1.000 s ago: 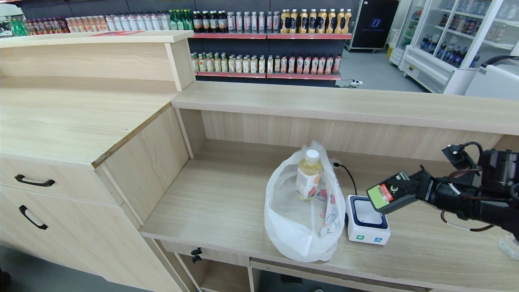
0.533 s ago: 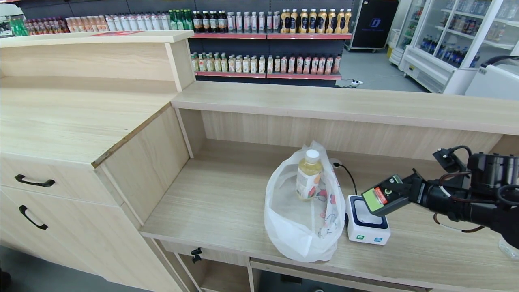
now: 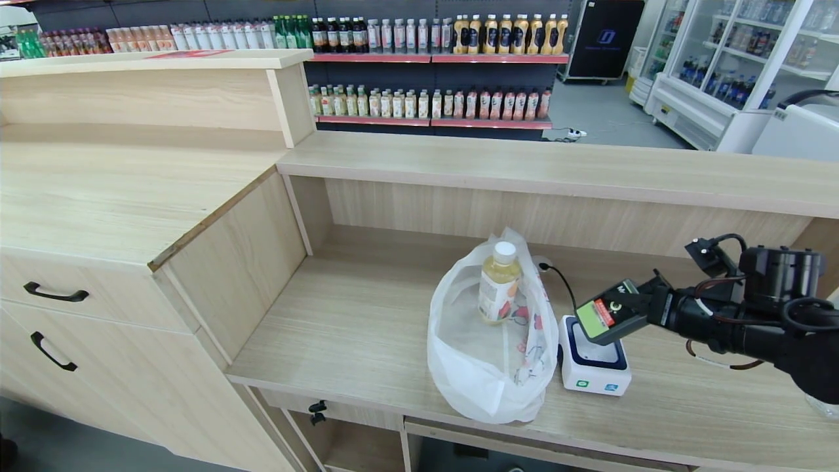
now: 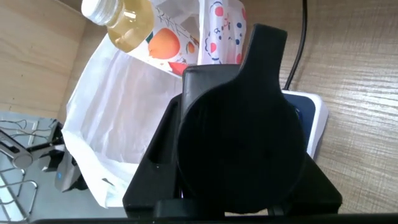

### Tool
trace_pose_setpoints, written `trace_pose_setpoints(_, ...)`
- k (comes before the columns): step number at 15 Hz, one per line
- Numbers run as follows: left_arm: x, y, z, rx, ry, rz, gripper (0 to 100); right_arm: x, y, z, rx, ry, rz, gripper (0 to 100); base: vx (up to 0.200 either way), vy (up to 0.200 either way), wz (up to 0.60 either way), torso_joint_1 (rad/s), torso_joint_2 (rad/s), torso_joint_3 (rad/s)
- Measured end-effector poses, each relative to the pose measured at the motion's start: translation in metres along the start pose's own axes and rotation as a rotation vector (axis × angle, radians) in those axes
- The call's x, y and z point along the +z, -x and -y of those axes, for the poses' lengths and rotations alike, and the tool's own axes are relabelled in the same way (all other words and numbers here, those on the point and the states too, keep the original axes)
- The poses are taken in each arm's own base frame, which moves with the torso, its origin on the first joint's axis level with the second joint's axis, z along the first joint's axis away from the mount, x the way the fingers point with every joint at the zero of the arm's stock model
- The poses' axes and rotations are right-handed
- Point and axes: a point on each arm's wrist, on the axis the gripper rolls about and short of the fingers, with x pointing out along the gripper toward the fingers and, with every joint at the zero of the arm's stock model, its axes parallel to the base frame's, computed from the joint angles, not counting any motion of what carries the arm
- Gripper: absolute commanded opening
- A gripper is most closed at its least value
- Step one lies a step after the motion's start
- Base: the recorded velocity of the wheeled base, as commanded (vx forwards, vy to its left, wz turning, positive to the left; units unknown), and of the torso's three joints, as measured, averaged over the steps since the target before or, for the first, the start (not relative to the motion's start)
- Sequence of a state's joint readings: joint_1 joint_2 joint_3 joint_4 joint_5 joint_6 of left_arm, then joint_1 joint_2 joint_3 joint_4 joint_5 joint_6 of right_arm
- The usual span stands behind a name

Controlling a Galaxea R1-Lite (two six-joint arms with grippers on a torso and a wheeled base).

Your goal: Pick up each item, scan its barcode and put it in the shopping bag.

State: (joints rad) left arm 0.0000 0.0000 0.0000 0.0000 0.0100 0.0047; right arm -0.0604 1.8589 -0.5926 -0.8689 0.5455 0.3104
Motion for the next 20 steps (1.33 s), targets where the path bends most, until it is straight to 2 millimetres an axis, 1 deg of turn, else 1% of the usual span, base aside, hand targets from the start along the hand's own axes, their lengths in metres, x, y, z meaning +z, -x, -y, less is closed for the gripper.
trace_pose_setpoints(4,0.0,0.0,0.0,0.0,0.0,0.0,0,-0.005,-0.004,0.001,0.002,-0.005,-0.02,0,0.0,0.0,0.0,0.0,0.0,0.0)
trace_pose_setpoints(11,0.0,0.0,0.0,0.0,0.0,0.0,0,-0.005,-0.006,0.0,0.008,0.005,-0.021,0,0.0,0.0,0.0,0.0,0.0,0.0)
trace_pose_setpoints(13,0.0,0.0,0.0,0.0,0.0,0.0,0,-0.002,-0.003,-0.003,-0.001,0.059,-0.007,0,0.0,0.0,0.0,0.0,0.0,0.0)
trace_pose_setpoints(14,0.0,0.0,0.0,0.0,0.0,0.0,0,0.0,0.003,-0.007,-0.024,0.143,0.01,0,0.0,0.0,0.0,0.0,0.0,0.0)
trace_pose_setpoints(16,0.0,0.0,0.0,0.0,0.0,0.0,0,0.001,0.026,-0.017,-0.135,0.421,0.041,0,0.0,0.0,0.0,0.0,0.0,0.0)
trace_pose_setpoints(17,0.0,0.0,0.0,0.0,0.0,0.0,0,0.001,0.042,-0.022,-0.22,0.573,0.039,0,0.0,0.0,0.0,0.0,0.0,0.0)
trace_pose_setpoints(19,0.0,0.0,0.0,0.0,0.0,0.0,0,0.005,0.076,-0.03,-0.347,0.816,0.034,0,0.0,0.0,0.0,0.0,0.0,0.0)
trace_pose_setpoints(20,0.0,0.0,0.0,0.0,0.0,0.0,0,0.007,0.092,-0.033,-0.403,0.924,0.033,0,0.0,0.0,0.6,0.007,0.0,0.002)
